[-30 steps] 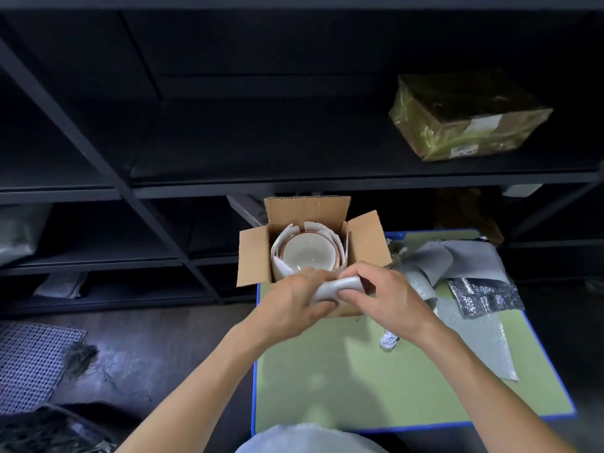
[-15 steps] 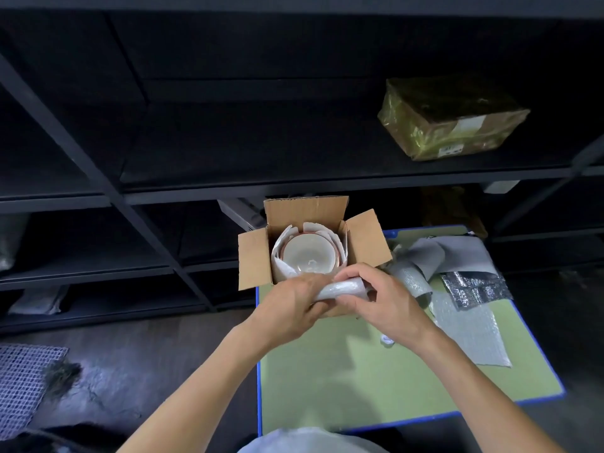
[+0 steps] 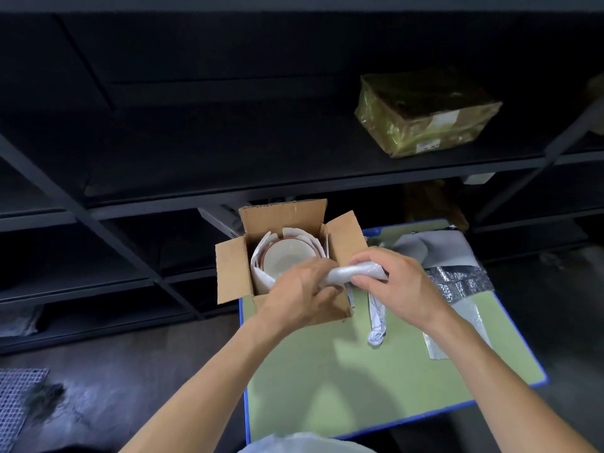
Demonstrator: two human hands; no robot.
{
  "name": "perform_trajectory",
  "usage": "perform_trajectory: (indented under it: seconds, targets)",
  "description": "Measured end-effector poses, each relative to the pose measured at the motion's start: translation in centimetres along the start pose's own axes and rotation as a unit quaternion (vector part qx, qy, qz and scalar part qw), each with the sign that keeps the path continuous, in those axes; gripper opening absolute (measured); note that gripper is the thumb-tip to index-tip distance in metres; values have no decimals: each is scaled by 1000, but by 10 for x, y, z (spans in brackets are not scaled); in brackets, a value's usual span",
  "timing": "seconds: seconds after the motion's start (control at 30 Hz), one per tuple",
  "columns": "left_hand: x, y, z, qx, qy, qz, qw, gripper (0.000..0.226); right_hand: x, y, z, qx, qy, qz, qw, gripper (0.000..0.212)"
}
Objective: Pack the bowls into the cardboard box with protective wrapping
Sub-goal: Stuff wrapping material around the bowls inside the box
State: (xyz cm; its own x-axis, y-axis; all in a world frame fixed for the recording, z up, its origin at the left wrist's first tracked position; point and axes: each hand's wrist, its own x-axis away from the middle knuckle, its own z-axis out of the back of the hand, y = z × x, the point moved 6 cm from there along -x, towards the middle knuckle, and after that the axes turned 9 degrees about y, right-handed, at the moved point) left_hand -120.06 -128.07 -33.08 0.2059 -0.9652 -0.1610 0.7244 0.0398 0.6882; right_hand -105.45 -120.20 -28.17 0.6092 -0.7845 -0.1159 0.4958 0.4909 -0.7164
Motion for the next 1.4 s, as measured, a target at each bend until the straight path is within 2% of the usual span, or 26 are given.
perform_trajectory:
  seconds: [0.13,0.23,0.33,0.43,0.6,0.73,0.87,1.07,1.27,1.4]
  targets:
    - [-18,-19,0,-48,62,45,996,35,-24,9,22,88,52,8,995,24]
    - [-41,-24,-9,-95,61,55,992,38,-36,3,21,134,56,47,988,27]
    - [-60,-32,-15,-149,65,100,982,35,-47,0,13,173,54,84,980,26]
    - [-70,-38,-18,-156,66,154,974,30,-56,2,6,162,50,102,980,25]
    - [-74,-45,-22,-141,77,193,968,27,-67,-2,-6,153,8,161,975,25]
    - [-67,-51,-24,-126,108,213,963,35,-79,-6,-21,197,-56,196,959,26]
    - [-60,-46,-28,-99,117,197,968,34,-97,-10,-51,253,-113,224,934,27]
    - [-56,-46,-28,-94,134,221,961,52,-109,1,-86,309,-118,266,905,28]
    - [-56,-51,-27,-59,157,220,961,28,-109,13,-78,301,-68,262,914,37]
    - [-56,-53,-29,-47,171,219,959,14,-109,14,-69,303,-40,271,913,30]
